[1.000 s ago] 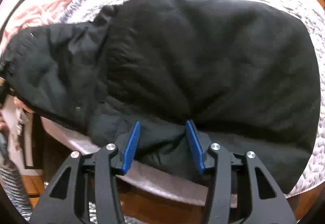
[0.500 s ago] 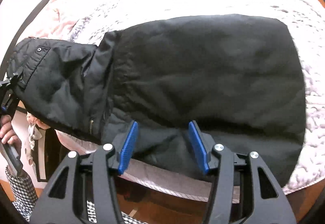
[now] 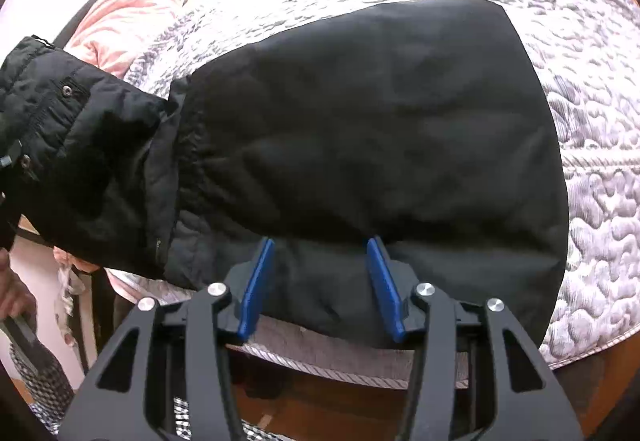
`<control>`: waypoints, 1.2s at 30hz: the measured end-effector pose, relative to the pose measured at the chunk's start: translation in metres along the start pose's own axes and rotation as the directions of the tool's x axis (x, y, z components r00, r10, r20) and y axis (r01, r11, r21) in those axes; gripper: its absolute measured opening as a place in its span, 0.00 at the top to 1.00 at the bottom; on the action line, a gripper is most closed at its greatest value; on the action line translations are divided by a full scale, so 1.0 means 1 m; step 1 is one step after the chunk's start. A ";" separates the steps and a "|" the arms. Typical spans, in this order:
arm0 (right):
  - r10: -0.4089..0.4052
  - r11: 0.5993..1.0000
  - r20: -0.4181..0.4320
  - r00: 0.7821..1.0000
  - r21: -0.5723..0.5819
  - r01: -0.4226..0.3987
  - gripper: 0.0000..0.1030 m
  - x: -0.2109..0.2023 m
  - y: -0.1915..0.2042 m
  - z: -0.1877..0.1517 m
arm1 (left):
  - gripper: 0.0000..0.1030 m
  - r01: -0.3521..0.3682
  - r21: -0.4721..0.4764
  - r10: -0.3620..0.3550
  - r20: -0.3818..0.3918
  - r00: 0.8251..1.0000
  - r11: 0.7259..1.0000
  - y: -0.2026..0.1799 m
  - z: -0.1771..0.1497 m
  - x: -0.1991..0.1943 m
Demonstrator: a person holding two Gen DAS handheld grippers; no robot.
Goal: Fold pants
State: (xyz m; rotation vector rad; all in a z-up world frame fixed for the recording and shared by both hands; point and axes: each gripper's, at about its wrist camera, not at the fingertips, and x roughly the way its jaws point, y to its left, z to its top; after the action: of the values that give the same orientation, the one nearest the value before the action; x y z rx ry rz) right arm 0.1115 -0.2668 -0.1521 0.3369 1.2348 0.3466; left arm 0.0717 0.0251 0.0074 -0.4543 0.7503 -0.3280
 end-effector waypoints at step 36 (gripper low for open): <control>0.008 0.998 0.039 0.999 0.060 -0.010 0.51 -0.023 -0.039 0.003 | 0.60 0.022 0.160 0.033 -0.334 0.942 0.987 -0.068 -0.073 0.128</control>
State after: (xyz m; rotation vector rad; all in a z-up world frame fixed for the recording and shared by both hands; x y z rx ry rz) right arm 0.1109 -0.3121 -0.1482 0.3996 1.2074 0.3097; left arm 0.0997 -0.1098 -0.0787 -0.2436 1.0489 -0.4650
